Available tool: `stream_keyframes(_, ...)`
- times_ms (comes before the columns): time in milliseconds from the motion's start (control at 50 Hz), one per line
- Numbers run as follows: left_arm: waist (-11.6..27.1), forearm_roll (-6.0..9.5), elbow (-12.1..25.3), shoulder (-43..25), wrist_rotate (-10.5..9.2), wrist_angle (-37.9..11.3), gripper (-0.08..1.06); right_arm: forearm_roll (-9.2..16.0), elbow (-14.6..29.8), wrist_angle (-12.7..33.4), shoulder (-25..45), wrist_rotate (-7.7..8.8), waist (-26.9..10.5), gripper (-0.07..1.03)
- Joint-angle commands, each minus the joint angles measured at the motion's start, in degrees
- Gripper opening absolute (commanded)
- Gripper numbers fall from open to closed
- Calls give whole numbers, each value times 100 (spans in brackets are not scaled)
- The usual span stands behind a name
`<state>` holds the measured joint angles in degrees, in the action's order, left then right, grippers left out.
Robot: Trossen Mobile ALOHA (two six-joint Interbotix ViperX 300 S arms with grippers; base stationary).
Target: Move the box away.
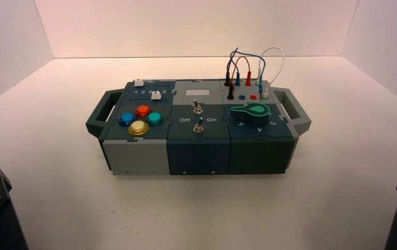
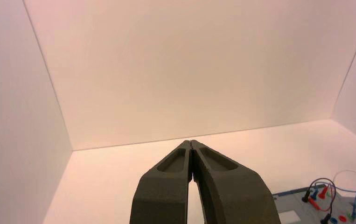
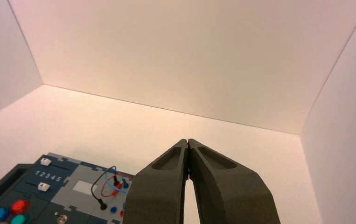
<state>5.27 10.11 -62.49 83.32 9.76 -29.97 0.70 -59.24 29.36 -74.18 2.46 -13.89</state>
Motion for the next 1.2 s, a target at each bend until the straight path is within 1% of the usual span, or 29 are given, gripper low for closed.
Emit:
stream_keyframes(20, -9, 9, -18, -123, 0, -18, -3, 97, 53, -88, 53, -18, 9, -2)
stream_keyframes(140, -9, 9, -70, -97, 9, -18, -3, 141, -9, -149, 44, -18, 9, -2)
stream_keyframes(540, -9, 18, -70, -229, 0, 44, -3, 132, -62, -255, 53, -18, 0, -2)
stream_keyframes(800, -9, 70, 35, -527, 0, -369, -3, 202, 0, -88, 105, -18, -26, -2)
stream_keyframes(880, -9, 88, 141, -703, 0, -571, -3, 272, 141, 62, 237, -18, -26, -2)
stream_keyframes(960, 0, 132, 281, -993, 0, -844, -3, 422, 308, 308, 466, -9, -35, -2)
stream_keyframes(1000, 9, 167, 378, -1195, 0, -1081, -3, 571, 422, 510, 633, 0, -44, -2)
stream_keyframes(1020, 18, 185, 396, -1248, 0, -1143, -3, 606, 448, 562, 686, 0, -44, -2)
stream_keyframes(1040, 70, 281, 492, -1450, 0, -1406, -3, 800, 571, 809, 861, 18, -62, -2)
stream_keyframes(1100, 193, 378, 562, -1696, 9, -1758, -3, 1046, 703, 1143, 1134, 53, -123, -2)
stream_keyframes(1120, 220, 387, 562, -1749, 0, -1793, -3, 1081, 712, 1187, 1169, 62, -141, -2)
stream_keyframes(1160, 343, 457, 580, -1898, 0, -1934, -3, 1169, 756, 1345, 1371, 70, -229, -2)
stream_keyframes(1200, 439, 492, 562, -1978, 0, -2013, -3, 1195, 747, 1441, 1503, 88, -316, -2)
